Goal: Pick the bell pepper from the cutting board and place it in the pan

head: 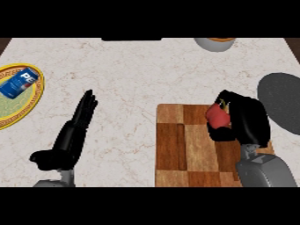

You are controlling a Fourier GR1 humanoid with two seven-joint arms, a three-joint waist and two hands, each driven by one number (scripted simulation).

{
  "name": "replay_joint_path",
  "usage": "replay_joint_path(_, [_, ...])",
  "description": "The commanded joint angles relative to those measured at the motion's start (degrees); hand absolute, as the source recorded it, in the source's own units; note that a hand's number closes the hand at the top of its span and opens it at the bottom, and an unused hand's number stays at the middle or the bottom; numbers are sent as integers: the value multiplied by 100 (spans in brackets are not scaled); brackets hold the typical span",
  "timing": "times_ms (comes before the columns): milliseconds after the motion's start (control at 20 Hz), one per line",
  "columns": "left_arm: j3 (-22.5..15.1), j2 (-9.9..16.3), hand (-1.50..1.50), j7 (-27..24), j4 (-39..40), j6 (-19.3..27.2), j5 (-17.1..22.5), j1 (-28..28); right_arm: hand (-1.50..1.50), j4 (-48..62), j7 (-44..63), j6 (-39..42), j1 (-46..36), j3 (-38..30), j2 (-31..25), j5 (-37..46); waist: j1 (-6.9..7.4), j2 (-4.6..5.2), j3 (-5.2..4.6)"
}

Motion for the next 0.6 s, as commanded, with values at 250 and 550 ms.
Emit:
replay_joint_path(250, [-333, -247, 0, 23, -70, 194, -287, 47, 150, -1377, 1187, -610, 116, -122, 576, 299, 36, 24, 7])
replay_joint_path(550, [90, 25, 0, 216, -92, -72, 32, -130, 150, -1200, 1057, -971, -153, -1295, 471, -537, 61, 36, 9])
